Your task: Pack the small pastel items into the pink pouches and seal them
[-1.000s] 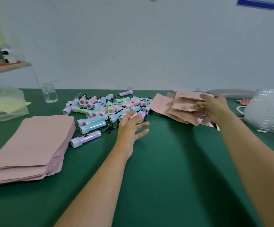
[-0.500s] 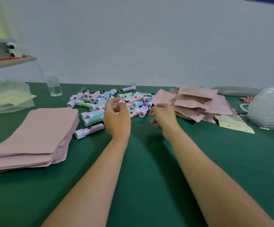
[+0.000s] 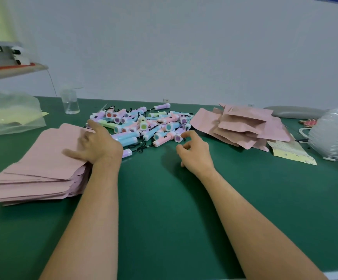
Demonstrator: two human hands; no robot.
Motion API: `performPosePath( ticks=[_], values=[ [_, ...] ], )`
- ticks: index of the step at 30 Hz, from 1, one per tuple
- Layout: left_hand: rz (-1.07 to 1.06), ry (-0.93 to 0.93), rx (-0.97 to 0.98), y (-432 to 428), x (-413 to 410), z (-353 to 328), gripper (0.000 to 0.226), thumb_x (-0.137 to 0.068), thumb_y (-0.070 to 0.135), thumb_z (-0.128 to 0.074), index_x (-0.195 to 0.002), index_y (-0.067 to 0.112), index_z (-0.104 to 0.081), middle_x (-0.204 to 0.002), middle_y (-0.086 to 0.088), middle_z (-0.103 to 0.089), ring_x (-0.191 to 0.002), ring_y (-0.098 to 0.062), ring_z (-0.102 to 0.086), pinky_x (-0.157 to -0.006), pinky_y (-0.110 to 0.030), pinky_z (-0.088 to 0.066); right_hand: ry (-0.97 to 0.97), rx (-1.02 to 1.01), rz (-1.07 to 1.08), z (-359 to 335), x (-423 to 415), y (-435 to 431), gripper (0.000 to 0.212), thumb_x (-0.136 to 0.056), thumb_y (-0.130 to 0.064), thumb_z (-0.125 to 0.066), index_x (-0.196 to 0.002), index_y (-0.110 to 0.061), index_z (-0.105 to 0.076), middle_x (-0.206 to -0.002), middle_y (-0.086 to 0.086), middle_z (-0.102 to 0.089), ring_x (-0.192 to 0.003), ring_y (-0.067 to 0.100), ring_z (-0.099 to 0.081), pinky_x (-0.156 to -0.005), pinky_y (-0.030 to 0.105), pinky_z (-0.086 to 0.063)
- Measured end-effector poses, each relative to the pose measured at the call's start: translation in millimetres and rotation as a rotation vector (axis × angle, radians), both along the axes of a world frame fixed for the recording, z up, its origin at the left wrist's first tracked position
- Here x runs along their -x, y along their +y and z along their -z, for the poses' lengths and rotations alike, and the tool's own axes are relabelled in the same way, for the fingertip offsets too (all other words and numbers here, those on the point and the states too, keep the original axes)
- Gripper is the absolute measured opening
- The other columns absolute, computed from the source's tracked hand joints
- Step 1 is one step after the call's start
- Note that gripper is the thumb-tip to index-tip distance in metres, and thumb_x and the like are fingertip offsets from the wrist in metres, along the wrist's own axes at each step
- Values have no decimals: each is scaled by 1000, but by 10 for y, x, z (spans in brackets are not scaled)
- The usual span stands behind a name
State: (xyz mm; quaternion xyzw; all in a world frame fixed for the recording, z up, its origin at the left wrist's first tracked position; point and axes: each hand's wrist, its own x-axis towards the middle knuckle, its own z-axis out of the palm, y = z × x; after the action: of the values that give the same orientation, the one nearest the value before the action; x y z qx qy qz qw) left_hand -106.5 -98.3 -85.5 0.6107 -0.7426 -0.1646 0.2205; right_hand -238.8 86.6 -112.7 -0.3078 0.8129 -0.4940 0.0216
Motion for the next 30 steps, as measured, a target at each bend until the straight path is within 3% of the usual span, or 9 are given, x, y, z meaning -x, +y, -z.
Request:
performPosePath(
  ticks=[4,7,11,15,18,20,23,27,30],
  values=[
    [1,41,64,-19,-20,10,80,-96,15,-69,-163,19,-25,-133,-16,-63,-127,-40,-57,-109,-55,-34,16,-24,3,15,-25,11,23,-92,-20,-56,-111,-31,-52,-68,-6,-69,-48,11,-67,-51,23,-47],
    [37,96,106,-36,-80,9,53,-98,10,-64,-147,19,-46,-125,-15,-66,-117,-40,-60,-99,-47,-37,2,-17,7,10,-18,27,23,-92,-19,-56,-111,-31,-53,-71,-6,-70,-50,10,-68,-53,24,-47],
    [83,252,198,15,-143,4,54,-97,-1,-58,-146,21,-51,-118,-13,-71,-108,-39,-63,-91,-44,-44,-21,-1,2,6,-23,37,22,-93,-19,-56,-112,-30,-55,-73,-4,-70,-50,11,-69,-54,24,-47],
    [312,897,267,164,-79,-160,38,-103,-2,-55,-136,15,-61,-116,2,-72,-114,-25,-67,-84,-30,-52,-146,114,-77,-9,-25,58,17,-95,-18,-60,-112,-21,-62,-82,1,-74,-60,19,-75,-59,30,-54],
    [451,1565,-9,205,-19,-300,40,-100,-1,-62,-134,21,-57,-117,-4,-72,-113,-22,-71,-92,-36,-59,-462,300,-248,-81,-31,79,27,-97,-34,-69,-115,-15,-69,-109,10,-75,-88,23,-78,-66,33,-62],
    [469,1788,-248,216,25,-284,45,-103,1,-62,-138,26,-51,-125,-7,-72,-107,-19,-73,-83,-35,-62,-658,378,-367,-130,-39,96,43,-90,-48,-74,-116,-14,-73,-125,13,-71,-107,24,-75,-79,41,-63],
    [419,1880,-457,226,116,-142,44,-106,0,-58,-142,25,-50,-129,-7,-71,-106,-16,-75,-79,-29,-61,-777,439,-490,-155,-53,103,56,-87,-52,-75,-124,-10,-71,-131,16,-68,-117,26,-70,-88,45,-60],
    [408,1729,-494,266,219,96,45,-108,2,-55,-150,14,-50,-137,-13,-67,-121,-26,-69,-90,-35,-63,-567,528,-457,-204,-36,139,21,-94,-36,-71,-84,-21,-81,-82,2,-76,-69,12,-70,-66,31,-59],
    [395,1699,-504,246,262,177,46,-108,4,-57,-152,15,-50,-136,-12,-68,-126,-28,-68,-96,-40,-61,-504,466,-486,-237,19,238,18,-89,-35,-77,-85,-18,-81,-85,7,-77,-69,16,-71,-62,31,-58]
  ],
)
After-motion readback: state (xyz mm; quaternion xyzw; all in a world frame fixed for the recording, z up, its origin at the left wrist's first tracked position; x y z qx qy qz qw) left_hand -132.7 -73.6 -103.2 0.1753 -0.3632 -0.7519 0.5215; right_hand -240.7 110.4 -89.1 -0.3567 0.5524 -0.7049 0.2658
